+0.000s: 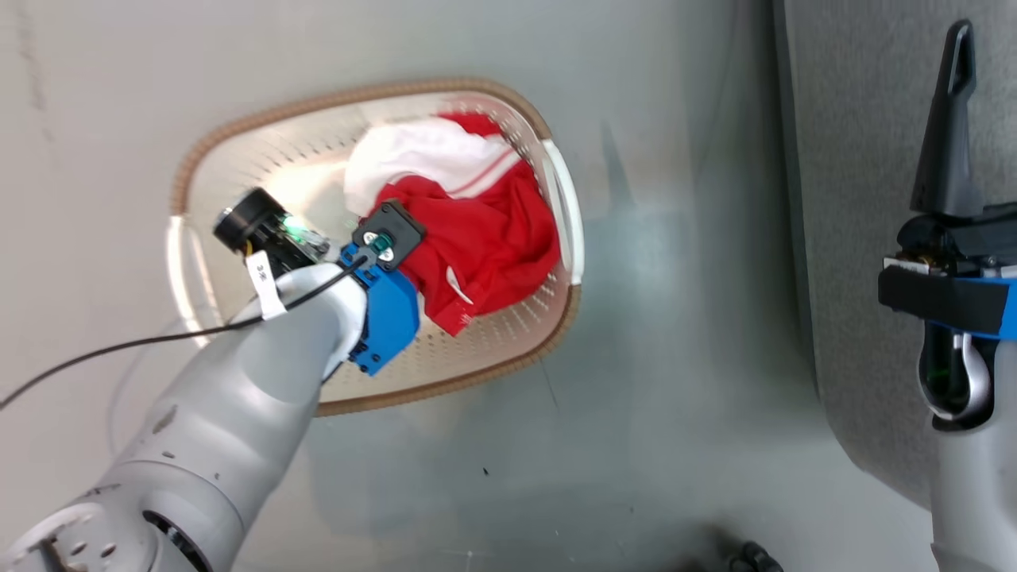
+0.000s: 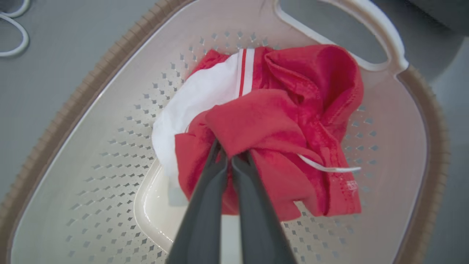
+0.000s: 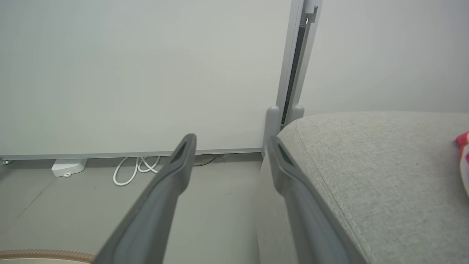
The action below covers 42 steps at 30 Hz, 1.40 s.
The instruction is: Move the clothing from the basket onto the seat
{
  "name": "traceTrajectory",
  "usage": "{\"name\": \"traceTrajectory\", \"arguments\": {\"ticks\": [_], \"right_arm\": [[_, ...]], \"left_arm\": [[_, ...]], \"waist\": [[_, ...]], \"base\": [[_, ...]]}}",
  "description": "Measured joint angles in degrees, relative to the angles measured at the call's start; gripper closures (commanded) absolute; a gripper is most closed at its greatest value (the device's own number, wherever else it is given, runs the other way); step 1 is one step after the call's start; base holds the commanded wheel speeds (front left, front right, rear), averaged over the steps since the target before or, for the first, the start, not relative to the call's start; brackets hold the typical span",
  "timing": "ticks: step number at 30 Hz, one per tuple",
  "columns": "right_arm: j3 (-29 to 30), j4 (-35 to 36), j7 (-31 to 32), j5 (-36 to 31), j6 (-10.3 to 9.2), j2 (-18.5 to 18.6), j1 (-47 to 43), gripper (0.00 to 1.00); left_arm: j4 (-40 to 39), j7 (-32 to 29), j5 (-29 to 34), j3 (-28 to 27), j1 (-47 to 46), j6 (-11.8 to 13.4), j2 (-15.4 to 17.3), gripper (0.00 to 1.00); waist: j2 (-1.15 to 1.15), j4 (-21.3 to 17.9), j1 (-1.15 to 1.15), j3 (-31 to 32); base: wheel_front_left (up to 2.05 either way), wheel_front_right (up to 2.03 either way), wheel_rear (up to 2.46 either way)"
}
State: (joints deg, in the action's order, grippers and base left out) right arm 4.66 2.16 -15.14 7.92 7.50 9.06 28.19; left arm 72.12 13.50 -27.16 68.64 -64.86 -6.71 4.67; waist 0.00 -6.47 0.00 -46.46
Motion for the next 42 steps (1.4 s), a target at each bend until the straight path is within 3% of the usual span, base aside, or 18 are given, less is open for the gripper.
{"name": "traceTrajectory", "arguments": {"ticks": [10, 24, 42], "right_arm": [[0.48, -1.99, 0.0, -0.45, 0.0, 0.49, -3.63, 0.0], [1.67, -5.23, 0.0, -0.87, 0.0, 0.32, -9.93, 0.0], [0.41, -7.94, 0.0, -1.38, 0.0, -2.37, -18.61, 0.0]], "left_arm": [[-5.21, 1.33, -2.09, -1.99, 2.52, -0.09, -1.15, 1.0], [-21.2, 1.48, -1.87, -9.48, 8.86, 2.03, 0.08, 1.0], [-31.29, 1.49, -1.51, -14.12, 12.46, 2.02, -1.46, 1.0]], "waist": [[0.0, 2.84, 0.0, 7.56], [0.0, 5.81, -0.01, 20.17], [0.0, 8.05, -0.01, 34.82]], "base": [[0.0, 0.0, 0.0], [0.0, 0.0, 0.0], [0.0, 0.0, 0.0]]}}
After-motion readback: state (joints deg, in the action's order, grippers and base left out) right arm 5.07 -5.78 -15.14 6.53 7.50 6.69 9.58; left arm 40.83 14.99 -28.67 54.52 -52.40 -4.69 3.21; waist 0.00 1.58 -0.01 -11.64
